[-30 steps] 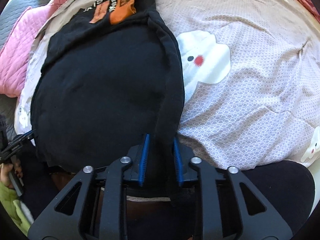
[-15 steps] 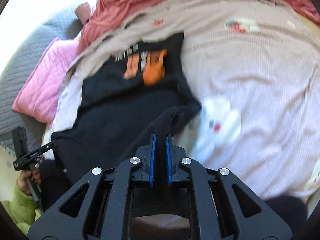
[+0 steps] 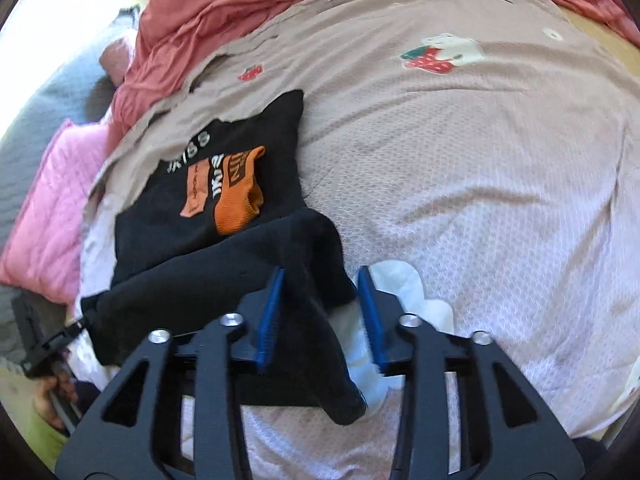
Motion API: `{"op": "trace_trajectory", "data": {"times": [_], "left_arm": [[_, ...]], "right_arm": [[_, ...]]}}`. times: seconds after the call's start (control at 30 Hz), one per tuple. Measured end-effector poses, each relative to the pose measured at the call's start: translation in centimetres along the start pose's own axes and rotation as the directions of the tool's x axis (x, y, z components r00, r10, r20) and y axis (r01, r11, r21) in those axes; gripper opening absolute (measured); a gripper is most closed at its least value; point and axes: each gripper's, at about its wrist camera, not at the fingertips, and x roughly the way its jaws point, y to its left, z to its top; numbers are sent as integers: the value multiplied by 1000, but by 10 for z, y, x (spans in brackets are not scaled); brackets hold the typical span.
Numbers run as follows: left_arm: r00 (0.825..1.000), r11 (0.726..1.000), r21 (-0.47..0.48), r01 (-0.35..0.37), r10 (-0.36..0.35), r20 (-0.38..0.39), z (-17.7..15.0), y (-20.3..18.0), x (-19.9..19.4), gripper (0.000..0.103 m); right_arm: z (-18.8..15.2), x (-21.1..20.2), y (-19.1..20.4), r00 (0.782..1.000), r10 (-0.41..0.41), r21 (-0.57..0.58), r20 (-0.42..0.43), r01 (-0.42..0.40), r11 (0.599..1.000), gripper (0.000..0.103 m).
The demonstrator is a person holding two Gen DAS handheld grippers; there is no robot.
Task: Fold small clothes
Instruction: 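Lift the hem with both grippers and fold it over toward the collar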
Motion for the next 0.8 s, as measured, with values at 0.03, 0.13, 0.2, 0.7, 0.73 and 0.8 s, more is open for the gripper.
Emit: {"op": "trace_trajectory", "data": {"times": [0.03, 0.13, 0.2, 0.7, 0.73, 0.8], "left_arm": [[1000, 1000, 0, 6, -6, 7, -2, 2, -3, 21], [999, 1000, -4, 5, -5, 32, -10, 7, -17, 27], [999, 999, -38, 28, -27, 32, -17, 13, -23, 29], [998, 998, -40, 41, -43, -42, -39, 10, -4, 47], [998, 999, -35, 37, -39, -45, -40, 8, -3, 47], [998, 999, -31, 33, -34, -51, -40, 7, 0, 47]], "right_arm": [[-2, -4, -2, 1000, 6, 4, 9, -6, 1000, 37], [-12, -15, -7, 1000, 13, 4, 16, -13, 1000, 41], [-21, -18, -10, 1000, 28, 11, 5, -28, 1000, 41], [-36, -2, 0, 996, 32, -18, -78, -33, 999, 44], [-36, -1, 2, 996, 26, -23, -84, -28, 999, 44], [-37, 2, 4, 995, 13, -40, -97, -17, 999, 44]]}}
